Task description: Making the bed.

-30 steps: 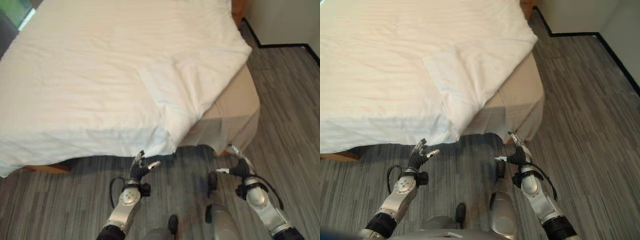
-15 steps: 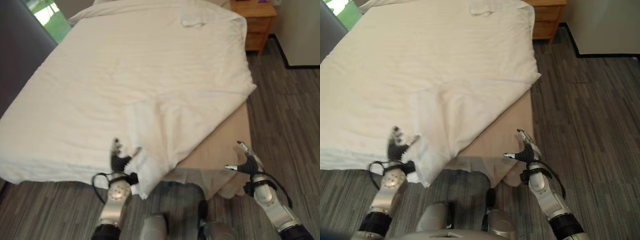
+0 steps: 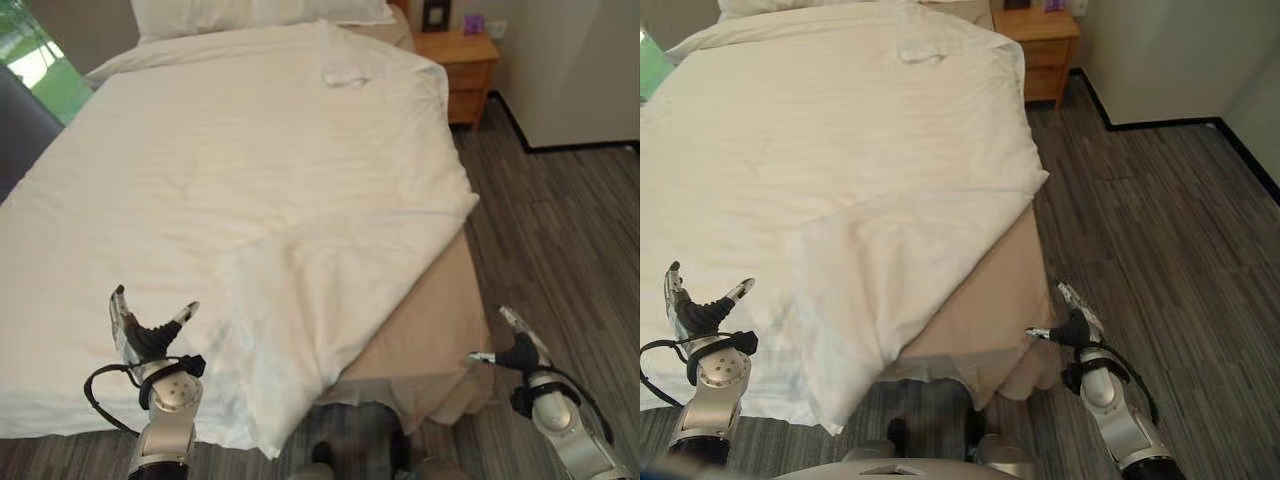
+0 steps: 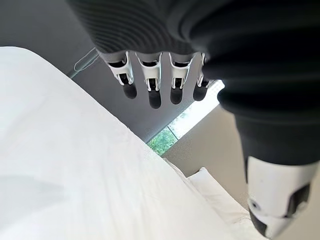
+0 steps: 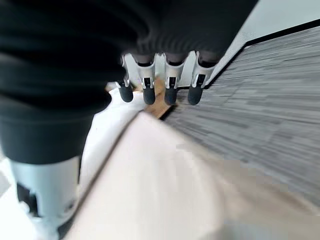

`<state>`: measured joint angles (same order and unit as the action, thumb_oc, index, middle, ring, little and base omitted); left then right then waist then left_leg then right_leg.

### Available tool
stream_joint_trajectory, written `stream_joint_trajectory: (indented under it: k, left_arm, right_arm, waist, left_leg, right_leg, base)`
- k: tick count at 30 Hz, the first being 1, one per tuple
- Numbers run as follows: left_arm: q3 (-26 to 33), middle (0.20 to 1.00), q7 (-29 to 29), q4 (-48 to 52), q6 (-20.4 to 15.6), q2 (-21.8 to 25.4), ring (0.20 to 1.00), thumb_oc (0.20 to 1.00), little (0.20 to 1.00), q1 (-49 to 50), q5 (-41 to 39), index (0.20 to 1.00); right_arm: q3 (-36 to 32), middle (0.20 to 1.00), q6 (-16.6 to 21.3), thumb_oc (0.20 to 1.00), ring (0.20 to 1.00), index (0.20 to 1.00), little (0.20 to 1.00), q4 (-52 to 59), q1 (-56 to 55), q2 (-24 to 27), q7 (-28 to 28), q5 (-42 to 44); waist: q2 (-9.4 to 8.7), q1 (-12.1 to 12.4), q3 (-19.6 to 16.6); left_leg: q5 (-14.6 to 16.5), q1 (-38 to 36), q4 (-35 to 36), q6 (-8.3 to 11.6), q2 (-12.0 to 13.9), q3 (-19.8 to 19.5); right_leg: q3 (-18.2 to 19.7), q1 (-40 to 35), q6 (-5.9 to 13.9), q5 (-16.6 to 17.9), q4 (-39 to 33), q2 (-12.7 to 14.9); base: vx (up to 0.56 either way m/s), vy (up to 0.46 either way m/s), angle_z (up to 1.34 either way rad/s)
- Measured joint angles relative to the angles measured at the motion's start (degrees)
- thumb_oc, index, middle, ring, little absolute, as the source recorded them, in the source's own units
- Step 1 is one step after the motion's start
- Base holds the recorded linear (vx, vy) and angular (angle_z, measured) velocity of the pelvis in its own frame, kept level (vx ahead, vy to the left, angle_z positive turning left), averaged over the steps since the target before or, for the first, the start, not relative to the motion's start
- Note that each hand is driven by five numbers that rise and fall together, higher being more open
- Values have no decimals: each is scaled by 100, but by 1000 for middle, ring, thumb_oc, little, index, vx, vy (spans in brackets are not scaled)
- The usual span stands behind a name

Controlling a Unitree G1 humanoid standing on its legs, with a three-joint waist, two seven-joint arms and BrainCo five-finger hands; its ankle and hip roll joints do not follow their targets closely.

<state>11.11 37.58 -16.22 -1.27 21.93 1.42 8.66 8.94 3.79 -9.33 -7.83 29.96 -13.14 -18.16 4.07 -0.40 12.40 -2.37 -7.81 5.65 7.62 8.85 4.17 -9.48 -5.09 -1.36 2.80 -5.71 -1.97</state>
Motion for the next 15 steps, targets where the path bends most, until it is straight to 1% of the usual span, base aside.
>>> stream_joint_trajectory:
  k: [1, 2, 4, 5, 6, 8, 9, 10, 12, 13, 15]
  left_arm:
    - [-66, 1000, -35, -54, 76, 66, 1000, 1000, 1000, -76, 93, 1000]
    - [-176, 1000, -76, -104, 111, 173, 1000, 1000, 1000, -179, 158, 1000]
    - [-260, 1000, -148, -206, 155, 244, 1000, 1000, 1000, -226, 160, 1000]
    - [-301, 1000, -182, -217, 185, 269, 1000, 1000, 1000, -236, 168, 1000]
    - [-535, 1000, -215, -225, 243, 393, 1000, 1000, 1000, -361, 212, 1000]
    - [-699, 1000, -259, -226, 251, 493, 1000, 1000, 1000, -460, 410, 1000]
    - [-771, 1000, -307, -235, 274, 550, 1000, 1000, 1000, -611, 437, 1000]
    - [-797, 1000, -309, -235, 273, 550, 1000, 1000, 1000, -676, 502, 1000]
    - [-1106, 1000, -425, -237, 285, 608, 1000, 1000, 1000, -975, 576, 1000]
    - [-1140, 1000, -430, -240, 286, 609, 1000, 1000, 1000, -1006, 579, 1000]
    - [-1421, 1000, -495, -244, 300, 612, 1000, 1000, 1000, -1243, 627, 1000]
  right_arm:
    - [2, 1000, 7, 1000, 1000, 1000, 1000, 0, 4, 0, 0, 0]
    - [8, 1000, 15, 1000, 1000, 1000, 1000, -38, -7, -60, 5, 0]
    - [51, 1000, 29, 1000, 1000, 1000, 1000, -43, -37, -75, 17, -1]
    - [46, 1000, 39, 1000, 1000, 1000, 1000, -43, -65, -74, 22, -2]
    - [49, 1000, 34, 1000, 1000, 1000, 1000, -46, -133, -73, 21, -3]
    - [66, 1000, 35, 1000, 1000, 1000, 1000, -47, -151, -82, 39, -4]
    - [67, 1000, 35, 1000, 1000, 1000, 1000, -47, -169, -99, 42, -24]
    - [68, 1000, 35, 1000, 1000, 1000, 1000, -47, -188, -105, 41, -65]
    - [169, 1000, 27, 1000, 1000, 1000, 1000, -64, -224, -108, 30, -179]
    - [185, 1000, 28, 1000, 1000, 1000, 1000, -64, -223, -108, 29, -182]
    - [258, 1000, 24, 1000, 1000, 1000, 1000, -66, -250, -103, 15, -199]
  waist:
    - [41, -6, 0]
    - [27, 40, -10]
    - [-9, 47, -30]
    - [-33, 20, -44]
    - [-43, 37, -48]
    - [-57, 30, -58]
    - [-86, 20, -67]
    - [-104, 17, -78]
    - [-155, -53, -97]
    - [-160, -83, -96]
    - [-171, -134, -98]
  left_leg:
    - [110, 52, -13, -36, -37, 0]
    - [205, 149, 5, -128, -154, 5]
    - [215, 229, 9, -232, -338, 14]
    - [217, 256, 9, -244, -413, 24]
    - [200, 318, 10, -273, -532, 29]
    - [172, 372, 10, -320, -594, 57]
    - [142, 432, 9, -411, -632, 110]
    - [135, 462, 9, -422, -637, 131]
    - [86, 543, 9, -489, -627, 174]
    - [72, 550, 8, -502, -625, 179]
    - [39, 580, 8, -496, -598, 288]
  right_leg:
    - [-15, 43, 107, -2, -1, 46]
    - [0, 141, 244, 48, -3, 175]
    - [23, 213, 355, 99, -4, 374]
    - [48, 255, 401, 129, -18, 448]
    - [48, 302, 490, 186, -22, 582]
    - [56, 375, 548, 225, -25, 654]
    - [67, 449, 581, 286, -28, 688]
    - [77, 487, 578, 301, -29, 690]
    - [117, 600, 567, 345, -30, 671]
    - [121, 611, 566, 350, -30, 668]
    - [207, 689, 536, 378, -27, 634]
  base:
    - [13, 43, 11]
    - [22, 60, 9]
    - [29, 58, 2]
    - [26, 47, 4]
    - [11, 25, 4]
    - [6, 11, -4]
    - [15, 24, -12]
    - [21, 29, -11]
    - [20, 18, -11]
    - [17, 18, -14]
    - [8, 10, -23]
